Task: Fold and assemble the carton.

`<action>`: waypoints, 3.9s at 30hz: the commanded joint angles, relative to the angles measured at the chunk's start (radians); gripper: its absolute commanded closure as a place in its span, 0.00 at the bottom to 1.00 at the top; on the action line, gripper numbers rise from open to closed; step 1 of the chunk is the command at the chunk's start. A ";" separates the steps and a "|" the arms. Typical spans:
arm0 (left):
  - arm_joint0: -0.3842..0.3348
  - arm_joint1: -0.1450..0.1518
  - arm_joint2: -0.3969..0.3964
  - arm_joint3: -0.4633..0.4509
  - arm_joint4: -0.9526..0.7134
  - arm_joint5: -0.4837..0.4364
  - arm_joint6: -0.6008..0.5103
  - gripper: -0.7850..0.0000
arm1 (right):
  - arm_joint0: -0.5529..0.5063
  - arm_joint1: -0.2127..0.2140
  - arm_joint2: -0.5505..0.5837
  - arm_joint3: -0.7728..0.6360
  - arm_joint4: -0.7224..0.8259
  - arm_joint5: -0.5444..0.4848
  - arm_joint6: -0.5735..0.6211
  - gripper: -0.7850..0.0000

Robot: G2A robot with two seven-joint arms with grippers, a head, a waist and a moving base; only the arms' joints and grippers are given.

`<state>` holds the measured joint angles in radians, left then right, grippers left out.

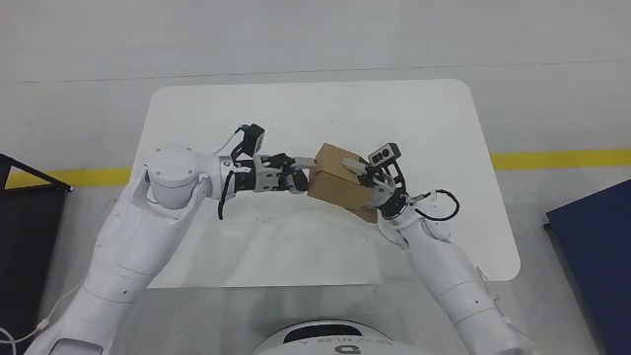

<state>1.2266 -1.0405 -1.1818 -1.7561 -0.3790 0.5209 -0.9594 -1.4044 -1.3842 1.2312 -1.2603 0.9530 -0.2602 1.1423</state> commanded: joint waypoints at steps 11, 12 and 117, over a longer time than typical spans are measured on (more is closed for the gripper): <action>-0.006 0.005 0.020 -0.002 0.003 0.024 0.013 0.54 | 0.002 0.004 -0.002 0.000 0.013 0.012 0.020 1.00; -0.007 0.005 0.024 0.001 0.002 0.026 0.012 0.53 | 0.002 0.004 -0.001 0.001 0.014 0.014 0.020 1.00; 0.155 0.058 -0.224 0.067 -0.237 -0.298 0.073 0.07 | 0.090 0.100 0.105 -0.147 -0.680 0.254 -0.142 1.00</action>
<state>1.3769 -0.9819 -1.4035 -1.6914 -0.6124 0.2364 -0.8894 -1.3174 -1.2951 1.3264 -1.3672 0.4253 -0.0669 1.0022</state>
